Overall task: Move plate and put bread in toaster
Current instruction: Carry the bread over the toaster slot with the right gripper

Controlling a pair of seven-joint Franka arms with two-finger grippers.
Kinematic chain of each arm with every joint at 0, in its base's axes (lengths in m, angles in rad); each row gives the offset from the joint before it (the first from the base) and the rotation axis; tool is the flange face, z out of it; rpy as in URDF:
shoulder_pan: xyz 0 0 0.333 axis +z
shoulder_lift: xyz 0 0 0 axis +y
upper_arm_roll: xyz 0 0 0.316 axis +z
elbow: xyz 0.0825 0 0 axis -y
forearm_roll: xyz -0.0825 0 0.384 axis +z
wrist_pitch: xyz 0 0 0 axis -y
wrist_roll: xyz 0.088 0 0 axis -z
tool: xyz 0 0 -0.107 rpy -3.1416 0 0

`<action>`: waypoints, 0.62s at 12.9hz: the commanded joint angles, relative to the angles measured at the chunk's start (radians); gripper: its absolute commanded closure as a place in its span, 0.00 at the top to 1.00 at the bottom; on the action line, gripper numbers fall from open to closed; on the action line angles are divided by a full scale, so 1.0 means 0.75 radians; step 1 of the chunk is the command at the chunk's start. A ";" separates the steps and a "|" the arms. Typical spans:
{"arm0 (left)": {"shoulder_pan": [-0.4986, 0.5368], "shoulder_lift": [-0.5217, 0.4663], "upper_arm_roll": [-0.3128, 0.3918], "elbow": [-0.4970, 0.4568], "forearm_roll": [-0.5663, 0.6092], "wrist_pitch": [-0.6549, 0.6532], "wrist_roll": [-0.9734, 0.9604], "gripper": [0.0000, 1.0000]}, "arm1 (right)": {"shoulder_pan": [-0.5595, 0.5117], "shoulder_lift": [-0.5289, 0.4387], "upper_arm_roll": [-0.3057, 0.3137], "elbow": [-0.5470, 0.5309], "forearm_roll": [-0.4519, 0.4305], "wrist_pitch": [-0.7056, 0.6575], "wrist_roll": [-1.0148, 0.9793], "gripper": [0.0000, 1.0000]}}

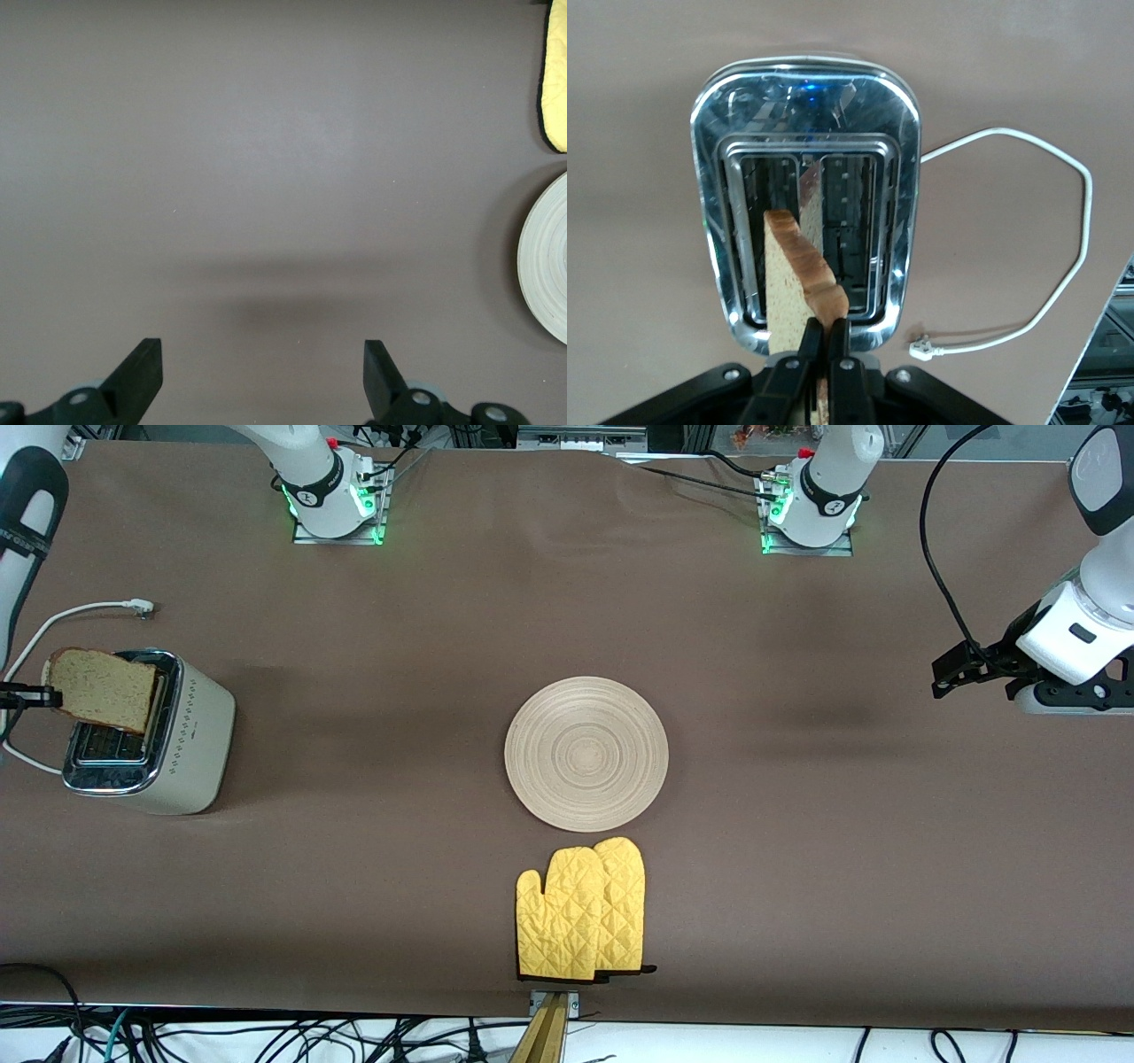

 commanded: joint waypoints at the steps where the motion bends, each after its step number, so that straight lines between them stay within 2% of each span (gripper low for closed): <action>1: 0.000 0.015 -0.004 0.036 0.017 -0.025 0.016 1.00 | -0.012 0.039 -0.004 0.017 0.012 0.039 -0.029 0.00; 8: -0.004 0.017 -0.006 0.036 0.017 -0.025 0.004 1.00 | -0.035 0.058 -0.004 0.029 0.059 0.174 -0.049 0.00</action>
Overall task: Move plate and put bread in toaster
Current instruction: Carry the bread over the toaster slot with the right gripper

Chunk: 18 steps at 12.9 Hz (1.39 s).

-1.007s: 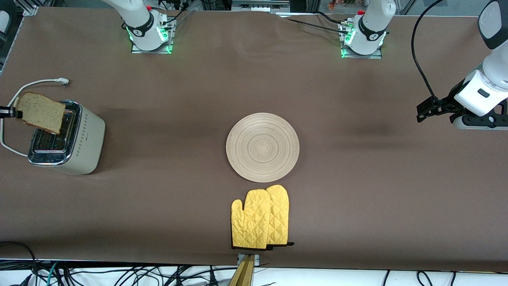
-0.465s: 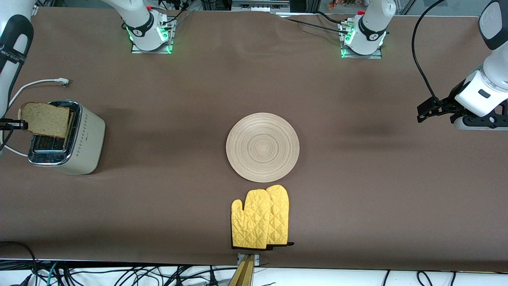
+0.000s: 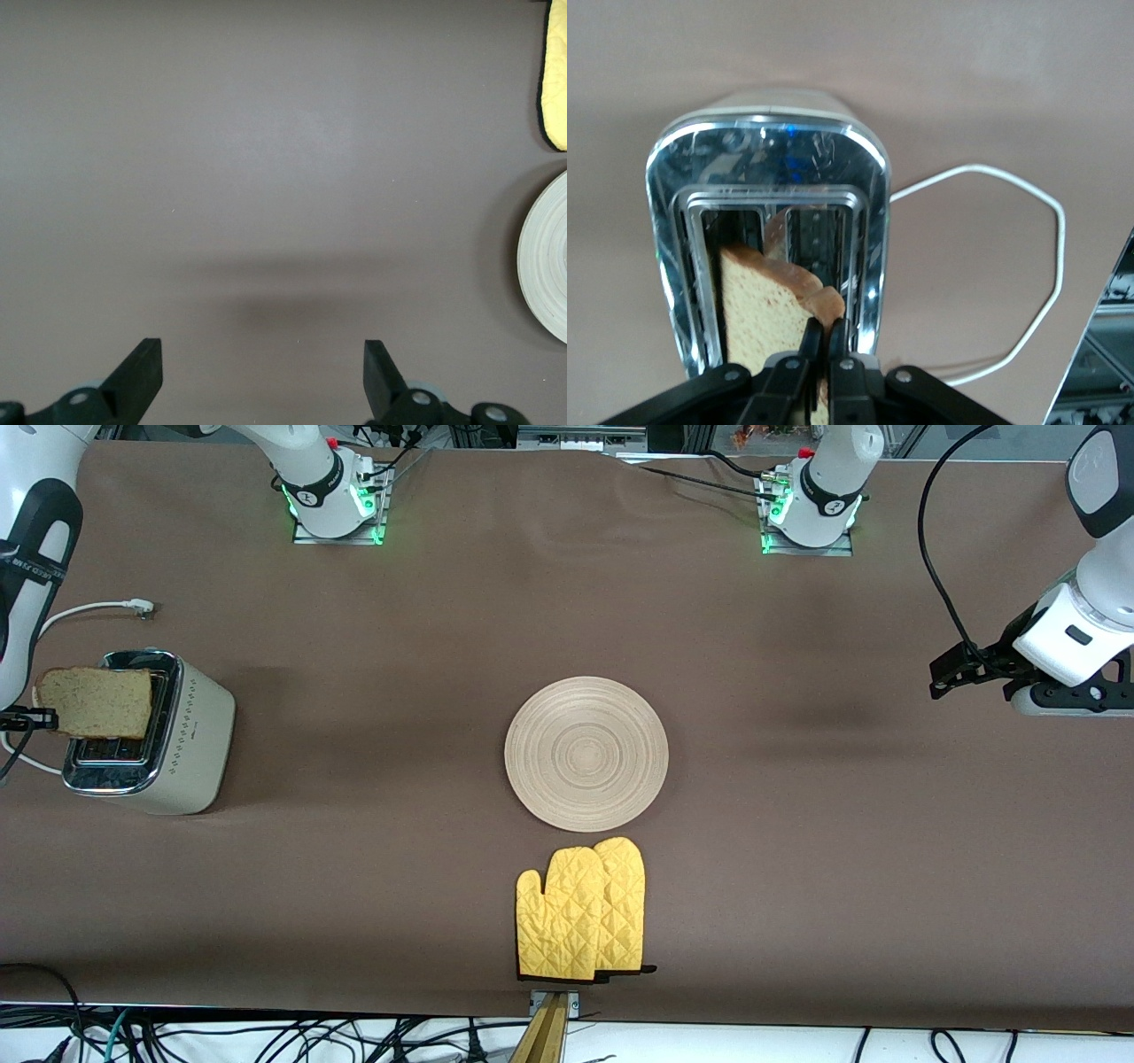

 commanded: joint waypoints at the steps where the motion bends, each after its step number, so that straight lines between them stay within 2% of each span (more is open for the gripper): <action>1: -0.002 0.013 -0.004 0.036 0.017 -0.025 -0.015 1.00 | -0.009 -0.004 -0.003 0.032 0.030 0.023 -0.016 0.00; 5: 0.000 0.011 -0.004 0.034 0.017 -0.025 -0.027 1.00 | 0.013 -0.006 -0.001 0.042 0.030 0.023 -0.008 0.00; 9: 0.004 0.011 -0.002 0.036 0.004 -0.025 -0.029 1.00 | 0.095 0.000 0.001 0.038 0.042 0.021 0.143 0.00; 11: 0.004 0.011 -0.002 0.034 0.004 -0.025 -0.027 1.00 | 0.091 0.007 0.034 0.020 0.077 0.021 0.149 0.00; 16: 0.004 0.011 -0.002 0.034 0.004 -0.025 -0.027 1.00 | 0.085 0.021 0.046 -0.015 0.099 0.009 0.178 0.00; 17: 0.002 0.011 -0.004 0.034 0.006 -0.025 -0.027 1.00 | 0.079 0.023 0.044 -0.019 0.099 0.007 0.176 0.09; 18: 0.000 0.013 -0.006 0.034 0.009 -0.025 -0.027 1.00 | 0.073 0.023 0.044 -0.025 0.097 0.005 0.172 0.12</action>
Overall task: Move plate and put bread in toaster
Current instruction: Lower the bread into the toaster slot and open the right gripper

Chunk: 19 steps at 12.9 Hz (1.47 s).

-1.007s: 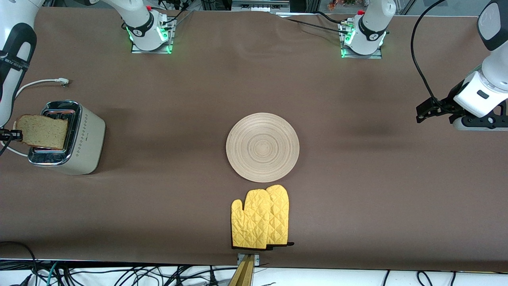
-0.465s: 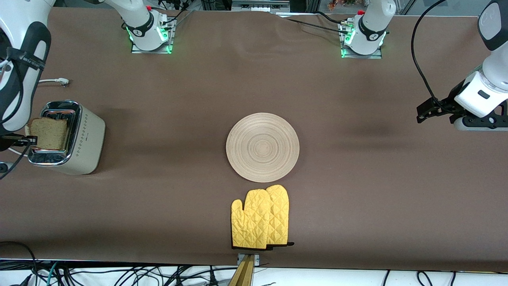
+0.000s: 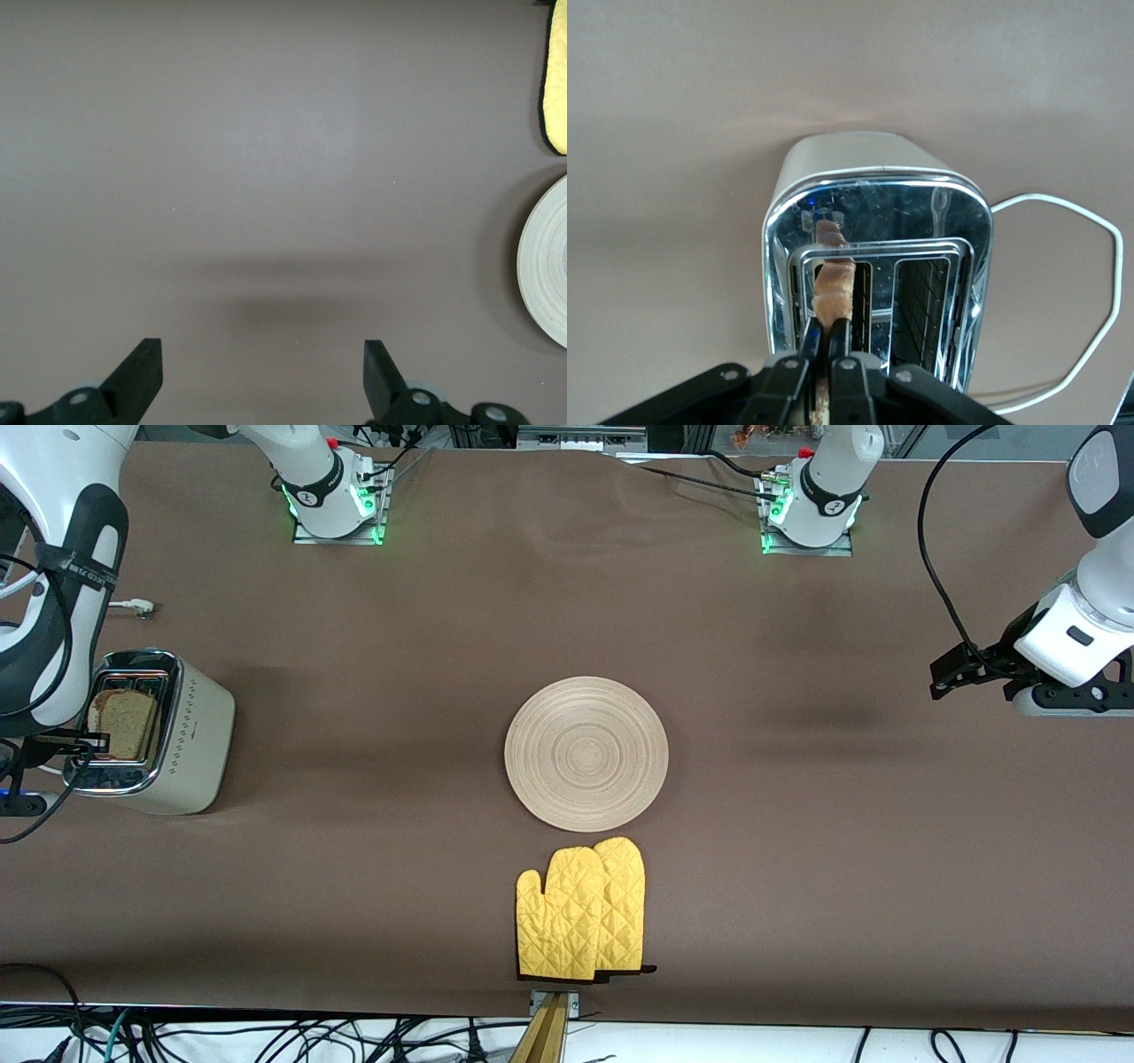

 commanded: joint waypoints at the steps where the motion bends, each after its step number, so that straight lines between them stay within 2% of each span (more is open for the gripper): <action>1: -0.001 0.012 -0.007 0.032 0.009 -0.025 -0.010 1.00 | -0.026 -0.002 0.008 -0.014 0.029 0.000 -0.007 0.12; 2: -0.001 0.010 -0.007 0.032 0.009 -0.025 -0.010 1.00 | -0.041 -0.004 0.006 -0.014 0.029 -0.012 -0.034 0.12; 3: -0.001 0.012 -0.007 0.032 0.009 -0.025 -0.012 1.00 | -0.051 -0.004 0.006 -0.016 0.029 -0.014 -0.050 0.19; 4: -0.003 0.010 -0.007 0.030 0.011 -0.027 -0.012 1.00 | -0.057 -0.004 0.006 -0.016 0.029 -0.014 -0.050 0.43; 5: -0.005 0.012 -0.007 0.030 0.009 -0.025 -0.012 1.00 | -0.059 -0.002 0.008 -0.016 0.029 -0.012 -0.048 0.85; 6: -0.003 0.012 -0.007 0.030 0.009 -0.027 -0.010 1.00 | -0.059 -0.002 0.008 -0.016 0.031 -0.014 -0.048 1.00; 10: -0.001 0.010 -0.005 0.030 0.009 -0.027 -0.010 1.00 | -0.047 -0.031 0.006 0.005 0.035 -0.014 -0.048 1.00; 14: 0.005 0.008 -0.003 0.030 0.009 -0.027 -0.010 1.00 | -0.024 -0.070 0.010 0.060 0.198 -0.114 -0.046 1.00; 19: 0.005 0.008 -0.003 0.030 0.009 -0.027 -0.012 1.00 | 0.121 -0.100 0.003 0.091 0.215 -0.163 -0.044 1.00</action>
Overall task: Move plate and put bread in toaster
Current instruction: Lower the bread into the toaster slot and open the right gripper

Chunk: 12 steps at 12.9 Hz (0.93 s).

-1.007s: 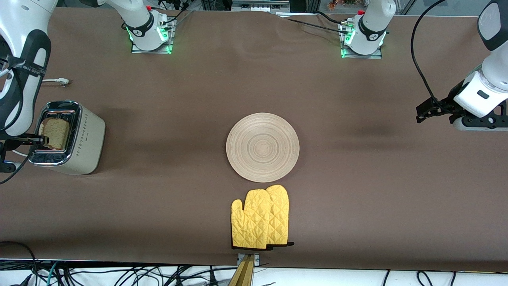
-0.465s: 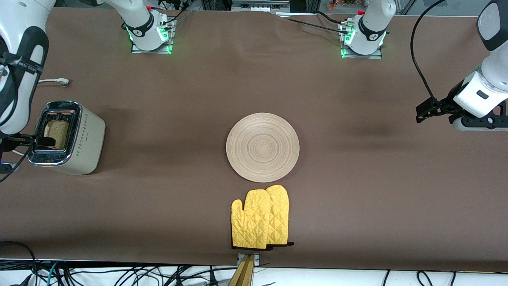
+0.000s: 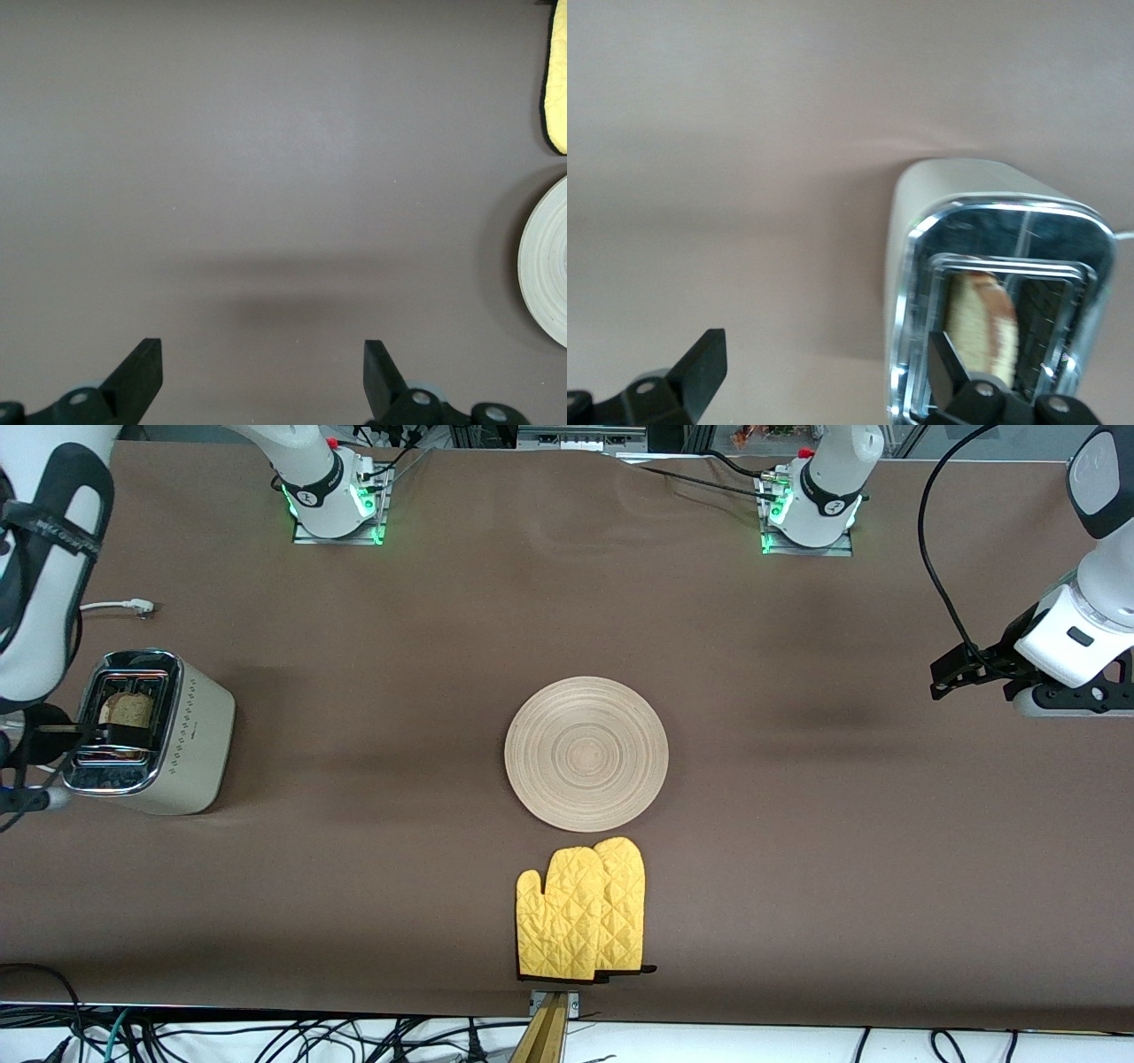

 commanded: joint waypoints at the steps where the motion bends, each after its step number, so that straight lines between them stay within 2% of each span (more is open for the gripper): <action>1: 0.003 0.009 -0.004 0.032 0.011 -0.026 -0.010 1.00 | 0.076 -0.040 -0.006 0.007 0.000 -0.040 -0.013 1.00; 3: 0.003 0.009 -0.004 0.032 0.011 -0.026 -0.010 1.00 | 0.091 -0.078 0.019 0.007 -0.002 -0.038 -0.007 1.00; 4: 0.003 0.009 -0.004 0.032 0.011 -0.026 -0.010 1.00 | 0.076 -0.129 0.081 -0.003 -0.030 -0.017 -0.003 1.00; 5: 0.003 0.009 -0.004 0.030 0.011 -0.026 -0.010 1.00 | 0.016 -0.180 0.177 -0.011 -0.111 0.011 -0.001 1.00; 8: 0.001 0.009 -0.004 0.032 0.011 -0.026 -0.010 1.00 | -0.370 -0.387 0.757 -0.101 -0.491 0.185 0.013 1.00; 9: 0.003 0.009 -0.004 0.032 0.011 -0.026 -0.010 1.00 | -0.438 -0.438 0.872 -0.141 -0.596 0.244 0.015 1.00; 10: 0.001 0.009 -0.004 0.030 0.011 -0.026 -0.010 1.00 | -0.470 -0.479 0.918 -0.172 -0.648 0.285 0.013 1.00; 12: 0.001 0.009 -0.004 0.030 0.011 -0.026 -0.010 1.00 | -0.541 -0.559 0.980 -0.260 -0.646 0.316 0.019 1.00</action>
